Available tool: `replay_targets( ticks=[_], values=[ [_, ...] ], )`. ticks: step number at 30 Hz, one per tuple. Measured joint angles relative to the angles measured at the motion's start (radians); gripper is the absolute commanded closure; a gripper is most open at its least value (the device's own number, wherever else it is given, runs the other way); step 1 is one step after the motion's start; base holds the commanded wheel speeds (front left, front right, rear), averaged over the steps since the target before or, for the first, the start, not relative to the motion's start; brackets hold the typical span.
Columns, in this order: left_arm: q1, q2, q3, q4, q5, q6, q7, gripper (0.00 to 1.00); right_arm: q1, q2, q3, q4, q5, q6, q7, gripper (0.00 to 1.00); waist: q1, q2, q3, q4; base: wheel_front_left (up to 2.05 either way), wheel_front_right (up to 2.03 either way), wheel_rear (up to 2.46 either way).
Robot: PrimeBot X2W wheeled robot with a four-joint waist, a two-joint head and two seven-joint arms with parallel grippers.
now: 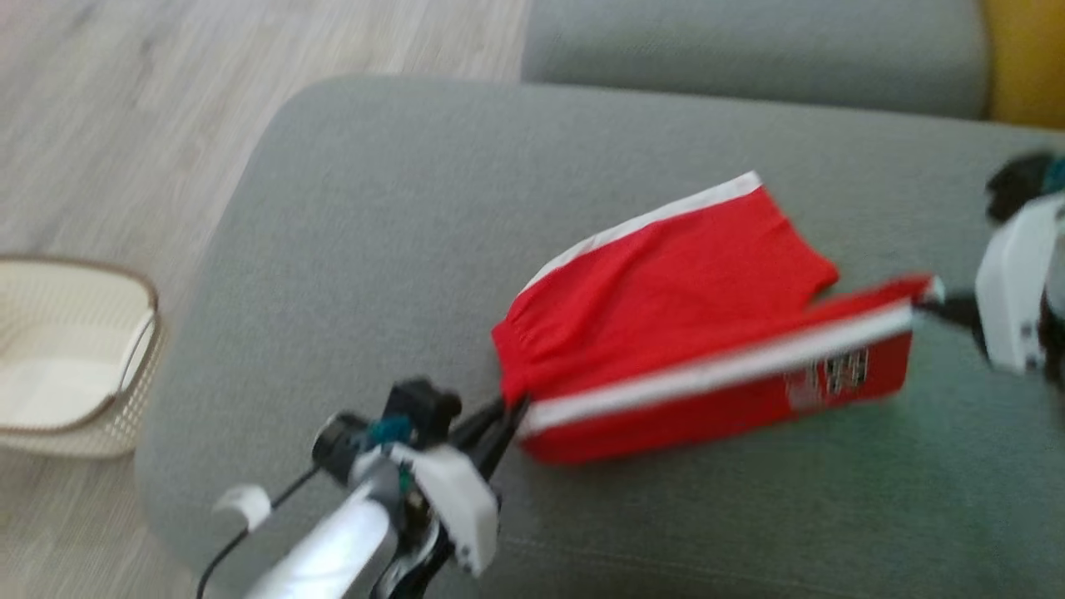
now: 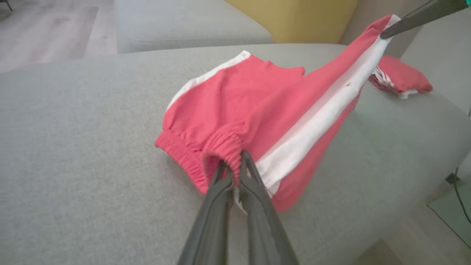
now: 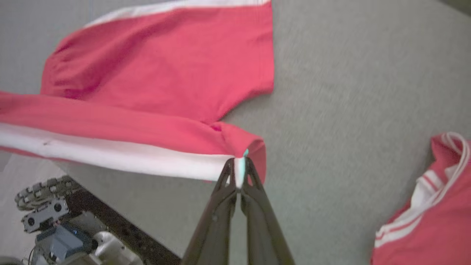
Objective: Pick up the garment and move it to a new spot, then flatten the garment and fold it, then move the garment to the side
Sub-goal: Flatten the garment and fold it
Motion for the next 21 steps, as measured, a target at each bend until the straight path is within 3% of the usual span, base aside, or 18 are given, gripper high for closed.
replay_targets(
  ticks=[11, 21],
  values=[
    [-0.128, -0.115, 0.021, 0.088, 0.001, 0.012, -0.049, 1.00, -0.212, 0.134, -0.060, 0.201, -0.125, 0.000, -0.061, 1.00, 0.0000, -0.0001, 0.137, 0.086, 0.00, 0.00, 0.00],
    [-0.264, -0.183, 0.018, 0.231, -0.028, 0.003, -0.122, 1.00, -0.342, 0.160, -0.066, 0.349, -0.194, 0.000, -0.150, 1.00, 0.0000, -0.0001, 0.253, 0.151, 0.00, 0.00, 0.00]
  ],
)
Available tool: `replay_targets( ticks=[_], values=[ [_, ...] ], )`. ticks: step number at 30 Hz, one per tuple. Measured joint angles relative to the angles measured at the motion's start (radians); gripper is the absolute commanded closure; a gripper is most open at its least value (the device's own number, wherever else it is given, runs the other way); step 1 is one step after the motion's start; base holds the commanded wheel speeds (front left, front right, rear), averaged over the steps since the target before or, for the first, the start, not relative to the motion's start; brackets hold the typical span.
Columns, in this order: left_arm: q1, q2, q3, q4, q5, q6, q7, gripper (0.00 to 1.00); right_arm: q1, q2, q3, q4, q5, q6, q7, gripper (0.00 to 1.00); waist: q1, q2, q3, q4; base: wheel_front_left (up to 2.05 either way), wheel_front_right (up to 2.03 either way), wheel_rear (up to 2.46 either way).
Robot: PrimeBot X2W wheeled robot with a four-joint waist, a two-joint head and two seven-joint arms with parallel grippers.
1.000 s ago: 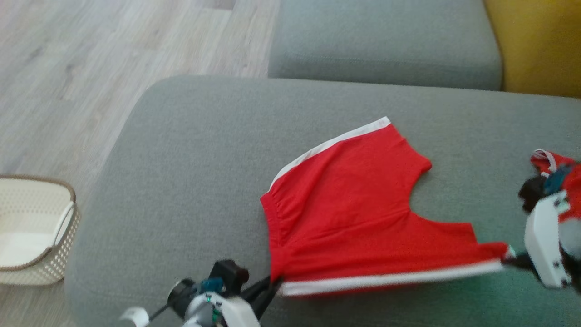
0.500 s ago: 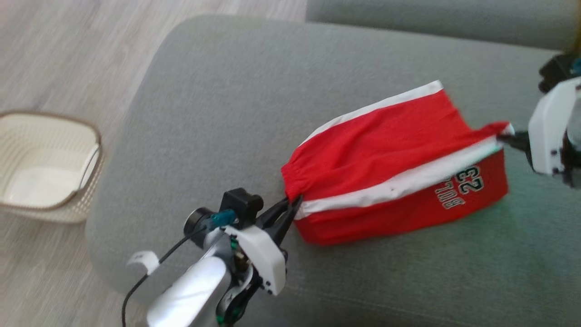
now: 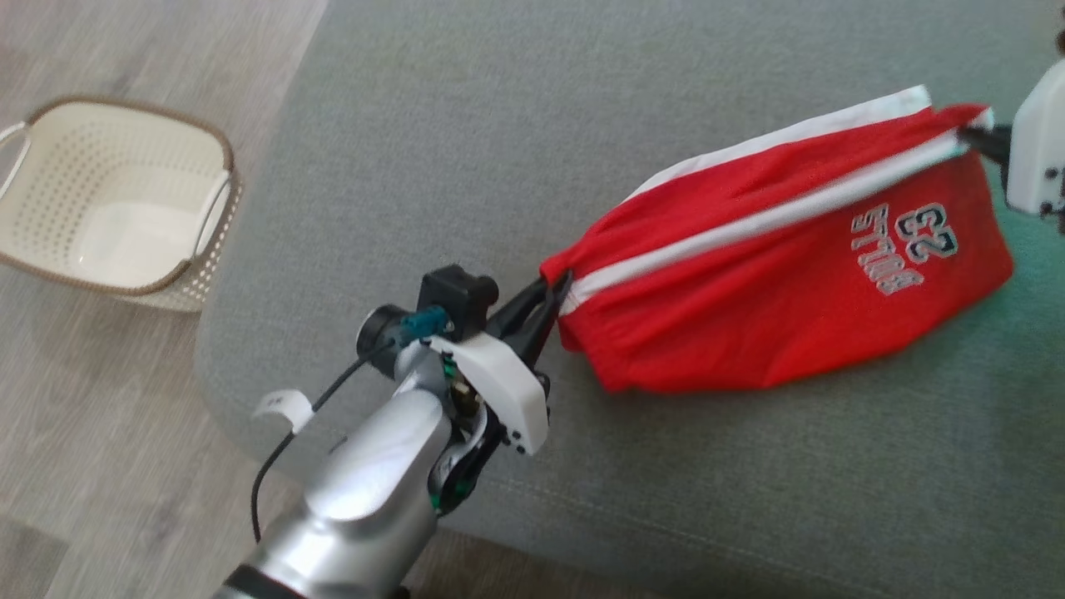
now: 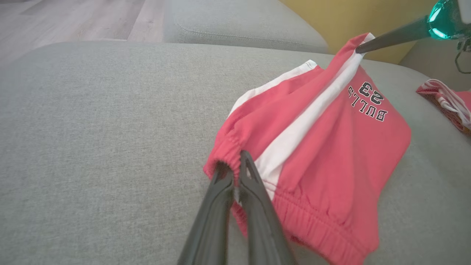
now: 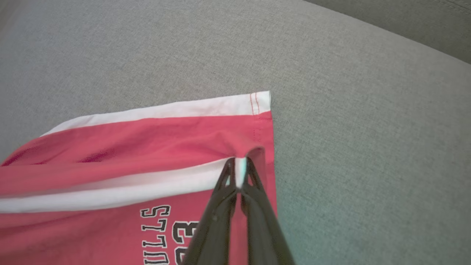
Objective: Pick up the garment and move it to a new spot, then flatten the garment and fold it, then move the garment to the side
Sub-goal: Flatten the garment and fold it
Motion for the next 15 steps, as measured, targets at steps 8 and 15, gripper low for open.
replay_targets(
  ticks=[8, 15],
  values=[
    [-0.080, -0.012, -0.036, 0.067, -0.044, 0.002, -0.046, 1.00, -0.060, 0.007, 0.034, 0.049, -0.021, 0.000, -0.100, 1.00, 0.0000, 0.0000, 0.064, 0.020, 0.00, 0.00, 0.00],
    [-0.142, -0.015, -0.075, 0.081, -0.104, 0.033, -0.072, 1.00, -0.099, 0.002, 0.069, 0.087, -0.020, 0.000, -0.167, 1.00, 0.0000, 0.0000, 0.107, 0.020, 0.00, 0.00, 0.00]
  ],
)
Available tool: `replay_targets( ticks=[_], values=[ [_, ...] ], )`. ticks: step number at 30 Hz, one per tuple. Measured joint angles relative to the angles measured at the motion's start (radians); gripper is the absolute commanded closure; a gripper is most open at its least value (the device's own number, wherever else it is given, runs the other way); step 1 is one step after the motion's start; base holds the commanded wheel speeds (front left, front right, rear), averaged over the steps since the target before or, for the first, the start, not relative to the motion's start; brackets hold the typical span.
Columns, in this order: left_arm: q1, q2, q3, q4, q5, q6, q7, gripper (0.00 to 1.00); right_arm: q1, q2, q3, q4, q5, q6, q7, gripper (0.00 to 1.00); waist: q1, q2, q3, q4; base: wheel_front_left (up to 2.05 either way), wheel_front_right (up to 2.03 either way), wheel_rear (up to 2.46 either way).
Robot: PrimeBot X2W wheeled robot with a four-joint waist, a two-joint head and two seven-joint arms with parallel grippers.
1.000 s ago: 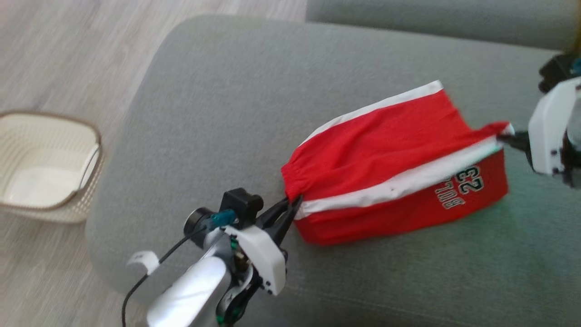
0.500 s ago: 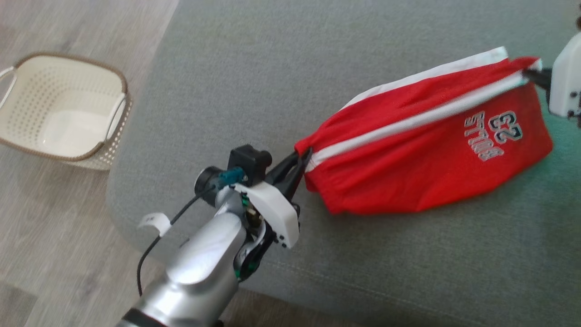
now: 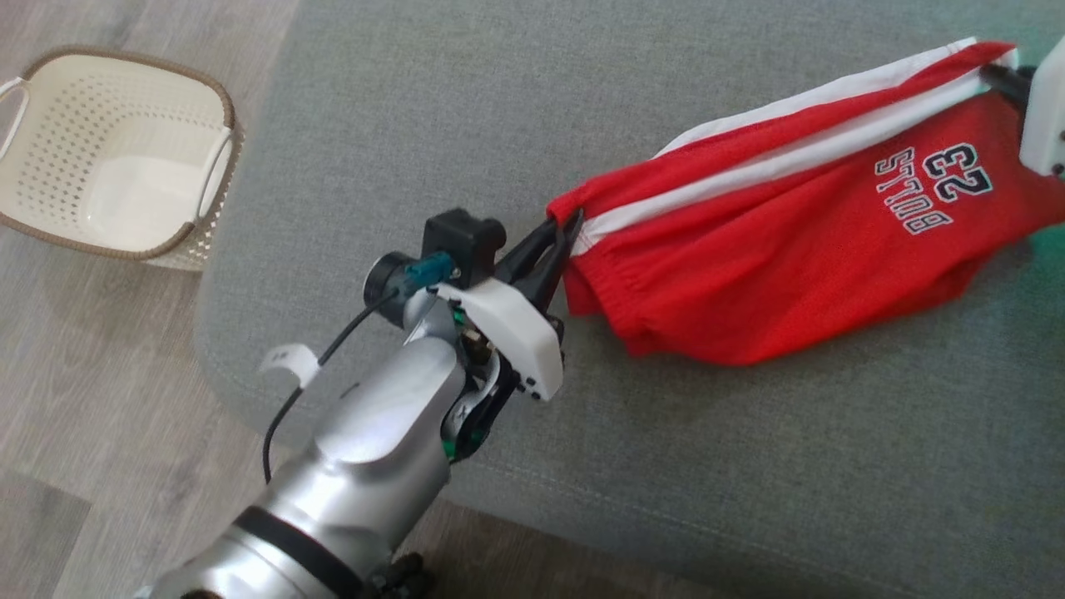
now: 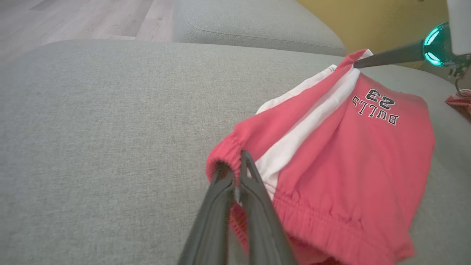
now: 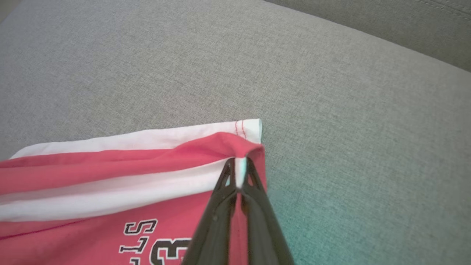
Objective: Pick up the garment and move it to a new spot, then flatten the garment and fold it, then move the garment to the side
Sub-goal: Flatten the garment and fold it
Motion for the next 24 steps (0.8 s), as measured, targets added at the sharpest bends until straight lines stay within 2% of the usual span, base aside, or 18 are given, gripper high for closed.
replay_targets(
  ticks=[6, 7, 8, 9, 13, 20, 24],
  values=[
    [-0.047, -0.001, -0.031, 0.011, -0.038, 0.034, -0.009, 1.00, -0.039, -0.002, 0.027, 0.030, 0.014, 0.000, -0.040, 1.00, 0.0000, 0.0000, 0.028, 0.001, 0.00, 0.00, 0.00],
    [-0.053, -0.002, -0.034, 0.012, -0.045, 0.042, -0.009, 0.99, -0.045, -0.002, 0.026, 0.042, 0.014, 0.000, -0.056, 0.93, 0.0000, 0.0000, 0.032, 0.001, 0.00, 0.00, 0.00],
    [-0.057, -0.003, -0.033, 0.011, -0.051, 0.060, -0.009, 0.01, -0.052, -0.002, 0.025, 0.058, 0.014, 0.000, -0.072, 0.04, 0.0000, 0.0000, 0.035, 0.001, 0.00, 0.00, 0.00],
    [-0.060, -0.004, -0.026, 0.008, -0.051, 0.078, -0.009, 0.00, -0.059, -0.001, 0.024, 0.068, 0.014, 0.000, -0.091, 0.00, 0.0000, 0.0000, 0.038, 0.001, 0.00, 0.00, 0.00],
    [-0.070, -0.004, 0.017, -0.022, -0.024, 0.136, -0.010, 0.00, -0.084, 0.010, 0.024, 0.118, 0.007, 0.000, -0.170, 0.00, 0.0000, 0.0000, 0.039, -0.010, 0.00, 0.00, 0.00],
    [-0.015, -0.003, 0.079, -0.061, 0.041, 0.154, -0.010, 0.00, -0.065, 0.018, 0.049, 0.127, 0.008, 0.000, -0.296, 0.00, 0.0000, 0.0000, -0.013, -0.036, 0.00, 0.00, 0.00],
    [0.033, -0.003, 0.130, -0.104, 0.086, 0.169, -0.010, 0.00, -0.026, 0.025, 0.050, 0.087, 0.020, 0.000, -0.393, 0.00, 0.0000, 0.0000, -0.049, -0.052, 0.00, 0.00, 0.00]
  ],
)
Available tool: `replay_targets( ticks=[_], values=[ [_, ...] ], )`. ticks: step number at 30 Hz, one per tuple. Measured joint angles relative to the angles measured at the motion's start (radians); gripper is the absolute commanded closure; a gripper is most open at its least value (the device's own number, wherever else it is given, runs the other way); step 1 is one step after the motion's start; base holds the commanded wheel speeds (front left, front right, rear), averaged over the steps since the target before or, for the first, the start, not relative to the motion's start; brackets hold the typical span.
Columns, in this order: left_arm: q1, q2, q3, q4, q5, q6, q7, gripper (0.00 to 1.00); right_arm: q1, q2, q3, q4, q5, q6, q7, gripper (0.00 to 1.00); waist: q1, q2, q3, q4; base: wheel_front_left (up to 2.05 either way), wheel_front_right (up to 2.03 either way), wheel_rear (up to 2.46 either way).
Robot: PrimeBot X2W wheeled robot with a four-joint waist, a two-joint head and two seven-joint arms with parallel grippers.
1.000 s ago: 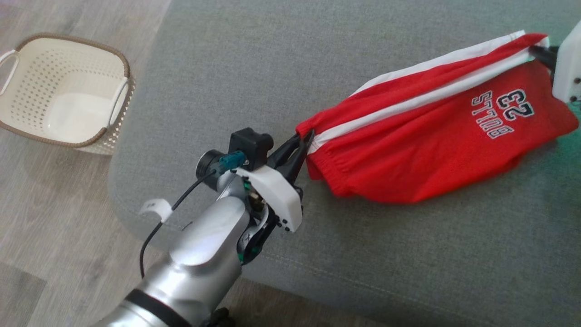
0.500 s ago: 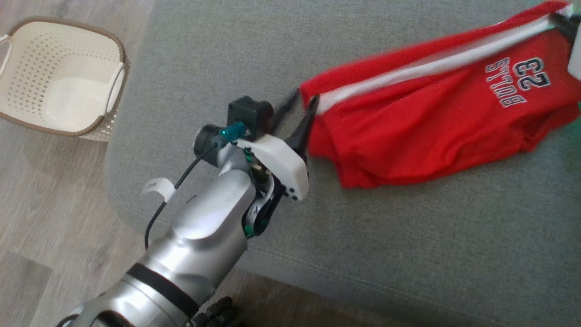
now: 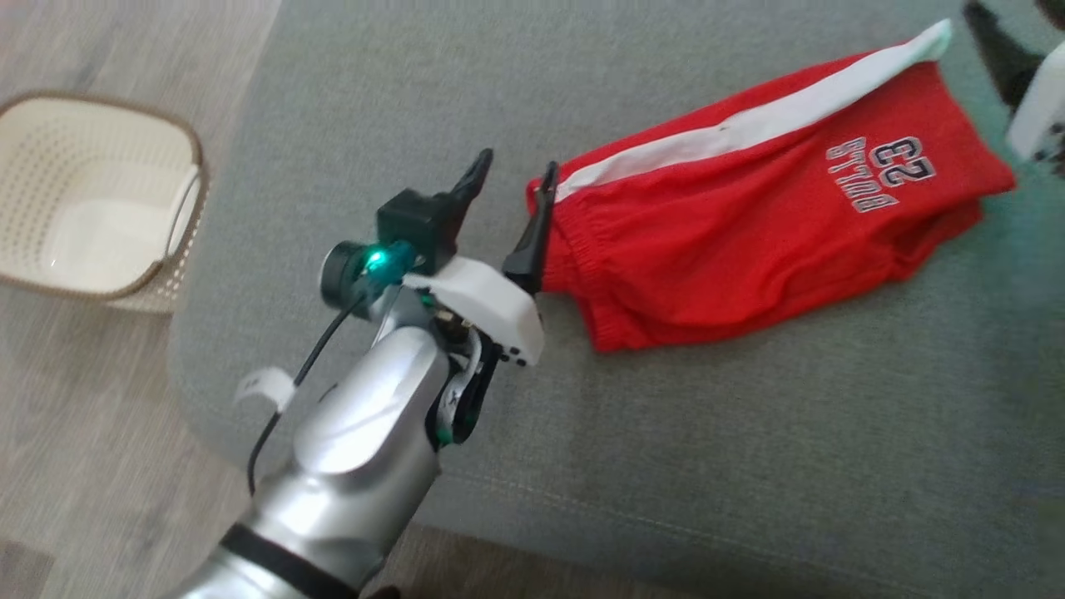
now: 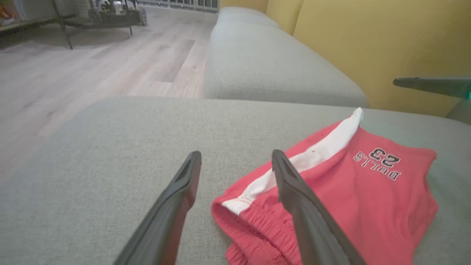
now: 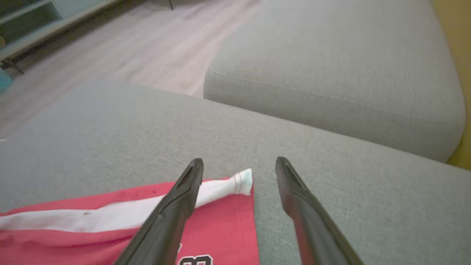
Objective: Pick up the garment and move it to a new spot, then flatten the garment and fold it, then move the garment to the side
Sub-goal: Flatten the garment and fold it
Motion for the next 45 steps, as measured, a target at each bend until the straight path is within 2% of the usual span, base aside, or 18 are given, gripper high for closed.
replay_targets(
  ticks=[7, 11, 13, 16, 20, 23, 25, 29, 34, 37, 39, 40, 43, 45],
  values=[
    [0.154, 0.014, 0.163, -0.135, 0.094, 0.024, 0.000, 0.00, 0.151, 0.014, 0.013, -0.137, 0.002, 0.000, -0.230, 0.00, 0.0000, 0.0000, -0.096, -0.057, 0.00, 0.00, 0.00],
    [0.261, 0.018, 0.249, -0.215, 0.131, 0.028, 0.000, 0.00, 0.238, 0.017, -0.008, -0.179, -0.079, 0.000, -0.338, 0.00, 0.0000, 0.0000, -0.152, -0.093, 0.00, 0.00, 0.00],
    [0.316, 0.019, 0.284, -0.248, 0.148, 0.027, 0.000, 0.00, 0.293, 0.035, -0.057, -0.191, -0.122, 0.000, -0.364, 0.00, 0.0000, 0.0000, -0.179, -0.110, 0.00, 0.00, 0.00],
    [0.402, 0.019, 0.329, -0.282, 0.176, 0.018, 0.000, 0.00, 0.394, 0.075, -0.150, -0.222, -0.217, 0.000, -0.381, 0.00, 0.0000, 0.0000, -0.218, -0.137, 0.00, 0.00, 0.00],
    [0.516, 0.018, 0.379, -0.313, 0.202, 0.006, 0.000, 0.00, 0.564, 0.160, -0.299, -0.304, -0.357, 0.000, -0.386, 0.00, 0.0000, 0.0000, -0.264, -0.169, 0.00, 0.00, 0.00],
    [0.590, 0.019, 0.408, -0.330, 0.236, -0.011, 0.000, 0.00, 0.705, 0.240, -0.422, -0.361, -0.452, 0.000, -0.386, 0.00, 0.0000, 0.0000, -0.299, -0.187, 0.00, 0.00, 0.00],
    [0.635, 0.018, 0.422, -0.339, 0.262, -0.013, 0.000, 0.00, 0.790, 0.302, -0.499, -0.380, -0.467, 0.000, -0.386, 0.00, -0.0001, 0.0000, -0.317, -0.197, 0.00, 0.00, 0.00],
    [0.705, 0.018, 0.439, -0.348, 0.275, -0.013, 0.000, 0.00, 0.909, 0.374, -0.581, -0.433, -0.518, 0.000, -0.370, 0.00, -0.0001, 0.0000, -0.338, -0.212, 0.00, 0.00, 0.00],
    [0.726, 0.018, 0.430, -0.360, 0.259, -0.011, 0.000, 0.00, 0.937, 0.412, -0.629, -0.516, -0.561, 0.000, -0.316, 0.00, -0.0001, 0.0000, -0.331, -0.202, 0.00, 0.00, 0.00],
    [0.715, 0.019, 0.416, -0.360, 0.260, -0.012, 0.000, 0.00, 0.936, 0.439, -0.642, -0.538, -0.547, 0.000, -0.258, 0.00, -0.0001, 0.0000, -0.316, -0.186, 0.00, 0.00, 0.00],
    [0.700, 0.018, 0.400, -0.360, 0.260, -0.011, 0.000, 0.00, 0.934, 0.465, -0.676, -0.534, -0.493, 0.000, -0.204, 0.00, -0.0001, 0.0000, -0.302, -0.172, 0.00, 0.00, 0.00],
    [0.690, 0.018, 0.396, -0.360, 0.260, -0.011, 0.000, 0.00, 0.930, 0.480, -0.699, -0.527, -0.449, 0.000, -0.177, 0.00, 0.0000, 0.0000, -0.295, -0.164, 0.00, 0.00, 0.00],
    [0.662, 0.018, 0.378, -0.362, 0.259, -0.006, 0.000, 0.00, 0.886, 0.520, -0.785, -0.472, -0.202, 0.000, -0.034, 0.00, 0.0000, 0.0000, -0.272, -0.135, 0.00, 0.00, 0.00],
    [0.650, 0.017, 0.363, -0.365, 0.260, 0.004, 0.000, 0.00, 0.841, 0.523, -0.827, -0.434, -0.129, 0.000, 0.039, 0.00, 0.0000, 0.0000, -0.256, -0.112, 0.00, 0.00, 0.00]
  ],
)
